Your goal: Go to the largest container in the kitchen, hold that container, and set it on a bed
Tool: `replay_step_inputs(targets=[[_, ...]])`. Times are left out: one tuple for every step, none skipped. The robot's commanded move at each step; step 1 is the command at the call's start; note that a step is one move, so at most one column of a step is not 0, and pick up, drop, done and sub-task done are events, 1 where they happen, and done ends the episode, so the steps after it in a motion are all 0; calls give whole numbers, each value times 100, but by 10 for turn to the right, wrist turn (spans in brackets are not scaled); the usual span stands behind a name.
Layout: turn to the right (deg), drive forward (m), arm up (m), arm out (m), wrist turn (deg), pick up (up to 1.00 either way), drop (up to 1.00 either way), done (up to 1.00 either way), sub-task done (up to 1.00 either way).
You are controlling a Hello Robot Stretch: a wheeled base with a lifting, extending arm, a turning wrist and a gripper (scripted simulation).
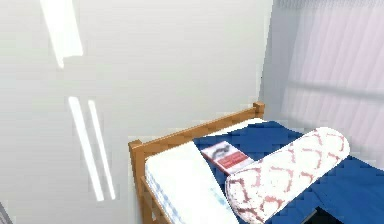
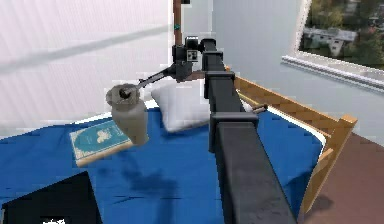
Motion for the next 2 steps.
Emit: replay_step_inputs(targets=[[0, 0, 0, -8, 0, 0, 0, 0, 0], [0, 0, 0, 0, 0, 0, 0, 100, 0]])
